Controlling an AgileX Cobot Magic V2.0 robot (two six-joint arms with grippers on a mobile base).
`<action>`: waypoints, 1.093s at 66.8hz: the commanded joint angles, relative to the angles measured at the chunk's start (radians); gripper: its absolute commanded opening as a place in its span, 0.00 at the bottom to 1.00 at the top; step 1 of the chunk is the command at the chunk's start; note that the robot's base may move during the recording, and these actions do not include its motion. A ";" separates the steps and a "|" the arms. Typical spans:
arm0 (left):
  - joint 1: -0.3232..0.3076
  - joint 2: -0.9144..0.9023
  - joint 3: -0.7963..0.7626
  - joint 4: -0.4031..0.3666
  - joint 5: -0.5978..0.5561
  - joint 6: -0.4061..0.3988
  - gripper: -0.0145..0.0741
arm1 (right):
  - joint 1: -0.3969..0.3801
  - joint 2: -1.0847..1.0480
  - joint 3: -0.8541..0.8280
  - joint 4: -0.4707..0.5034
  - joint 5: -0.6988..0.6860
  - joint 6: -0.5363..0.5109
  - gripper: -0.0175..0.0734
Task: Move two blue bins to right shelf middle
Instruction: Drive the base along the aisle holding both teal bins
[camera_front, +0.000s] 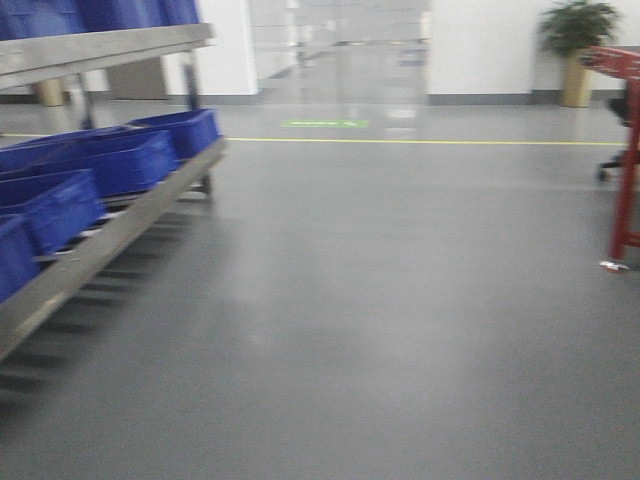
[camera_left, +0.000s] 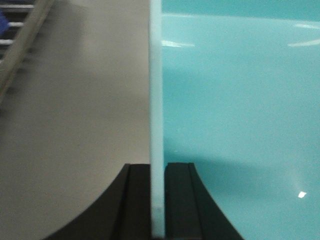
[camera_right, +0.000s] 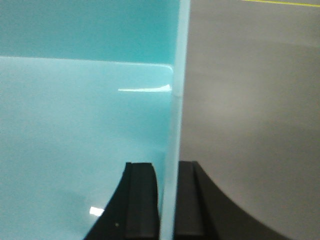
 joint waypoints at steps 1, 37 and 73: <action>0.006 -0.013 -0.008 0.069 -0.006 0.001 0.04 | -0.009 -0.021 -0.015 -0.046 -0.032 -0.019 0.01; 0.006 -0.013 -0.008 0.070 -0.006 0.001 0.04 | -0.009 -0.021 -0.015 -0.046 -0.032 -0.019 0.01; 0.006 -0.013 -0.008 0.070 -0.006 0.001 0.04 | -0.009 -0.021 -0.015 -0.046 -0.032 -0.019 0.01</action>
